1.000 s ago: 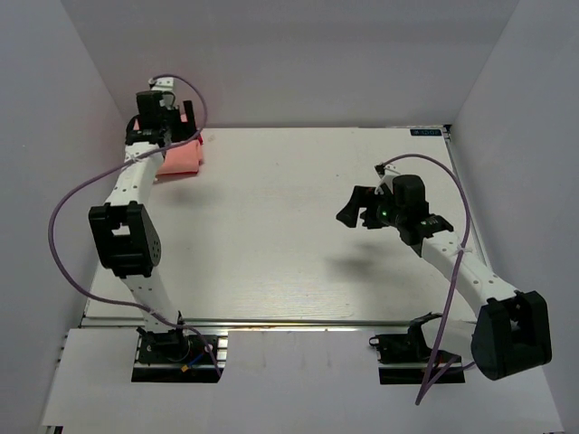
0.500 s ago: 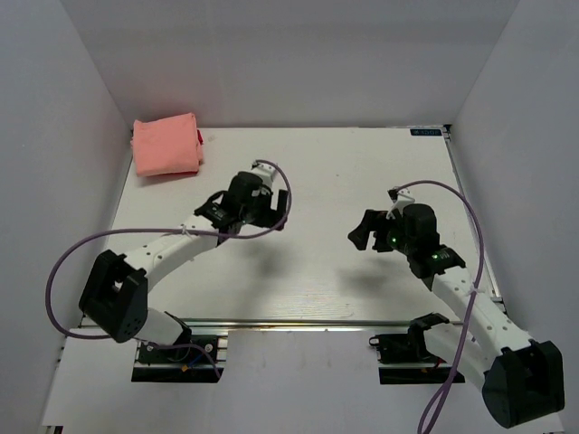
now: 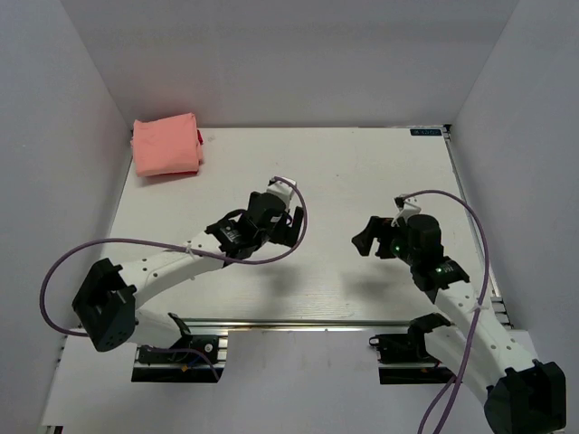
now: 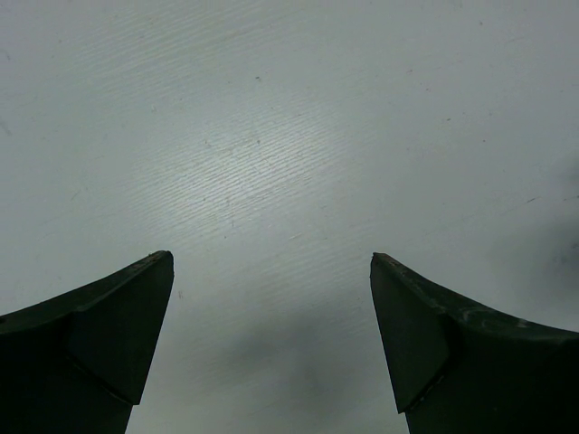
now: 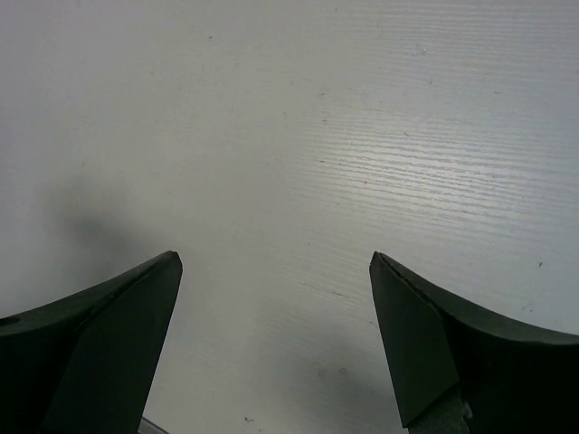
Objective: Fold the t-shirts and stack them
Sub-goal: Put the neatly folded tshirt into the corner of the board with the left arm
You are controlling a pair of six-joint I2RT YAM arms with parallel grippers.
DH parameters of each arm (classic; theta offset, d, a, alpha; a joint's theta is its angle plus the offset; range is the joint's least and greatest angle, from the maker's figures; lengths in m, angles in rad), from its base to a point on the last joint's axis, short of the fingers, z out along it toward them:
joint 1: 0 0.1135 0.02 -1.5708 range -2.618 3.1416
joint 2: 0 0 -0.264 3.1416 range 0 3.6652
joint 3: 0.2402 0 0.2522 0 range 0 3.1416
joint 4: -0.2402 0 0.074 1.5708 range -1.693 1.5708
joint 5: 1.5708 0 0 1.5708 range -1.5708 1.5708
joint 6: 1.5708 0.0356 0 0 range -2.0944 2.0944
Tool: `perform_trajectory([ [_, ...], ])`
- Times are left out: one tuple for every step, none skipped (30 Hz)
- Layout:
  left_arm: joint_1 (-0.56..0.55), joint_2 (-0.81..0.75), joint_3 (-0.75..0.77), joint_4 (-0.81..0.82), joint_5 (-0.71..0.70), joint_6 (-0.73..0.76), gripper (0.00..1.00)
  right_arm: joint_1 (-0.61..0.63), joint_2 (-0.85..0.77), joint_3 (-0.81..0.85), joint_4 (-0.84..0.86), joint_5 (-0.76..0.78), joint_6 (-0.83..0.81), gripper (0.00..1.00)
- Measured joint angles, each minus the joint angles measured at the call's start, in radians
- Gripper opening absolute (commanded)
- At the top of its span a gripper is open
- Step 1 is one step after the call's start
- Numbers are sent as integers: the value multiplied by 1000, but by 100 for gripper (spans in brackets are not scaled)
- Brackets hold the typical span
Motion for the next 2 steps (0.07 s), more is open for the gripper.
perform_trajectory([
  [-8,-10,-5,1,-10,0,100,0,-10,-8,1,5,2,90],
  [-13,-23,-12,6,-17,0,100,0,-17,-14,1,10,4,90],
])
